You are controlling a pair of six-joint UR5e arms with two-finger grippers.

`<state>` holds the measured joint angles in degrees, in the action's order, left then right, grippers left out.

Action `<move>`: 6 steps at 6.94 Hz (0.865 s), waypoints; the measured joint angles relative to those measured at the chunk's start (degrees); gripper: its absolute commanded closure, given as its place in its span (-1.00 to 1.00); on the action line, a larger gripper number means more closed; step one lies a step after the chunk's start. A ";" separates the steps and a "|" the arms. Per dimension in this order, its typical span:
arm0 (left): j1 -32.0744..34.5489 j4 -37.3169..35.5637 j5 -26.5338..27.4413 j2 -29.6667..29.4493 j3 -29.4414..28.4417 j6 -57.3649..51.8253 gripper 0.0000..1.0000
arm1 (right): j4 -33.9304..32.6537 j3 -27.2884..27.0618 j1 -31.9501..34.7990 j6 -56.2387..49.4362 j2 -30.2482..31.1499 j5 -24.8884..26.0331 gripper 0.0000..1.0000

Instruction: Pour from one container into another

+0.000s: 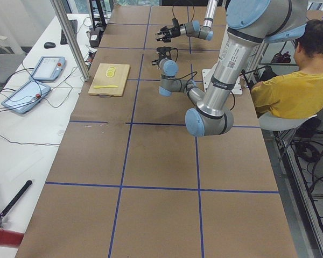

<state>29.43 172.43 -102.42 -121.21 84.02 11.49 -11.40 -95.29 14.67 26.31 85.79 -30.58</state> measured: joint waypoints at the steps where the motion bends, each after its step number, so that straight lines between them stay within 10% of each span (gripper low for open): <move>1: -0.12 -0.07 0.02 0.00 -0.08 -0.04 1.00 | -6.12 -2.83 1.86 -0.03 -2.02 -2.51 1.00; 6: -0.39 -0.39 0.22 -0.07 -0.36 -0.06 1.00 | -36.13 -14.33 1.64 0.29 -13.39 -4.64 1.00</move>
<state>29.04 172.04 -102.20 -121.28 83.66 11.43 -47.54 -109.62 16.32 26.60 72.41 -35.22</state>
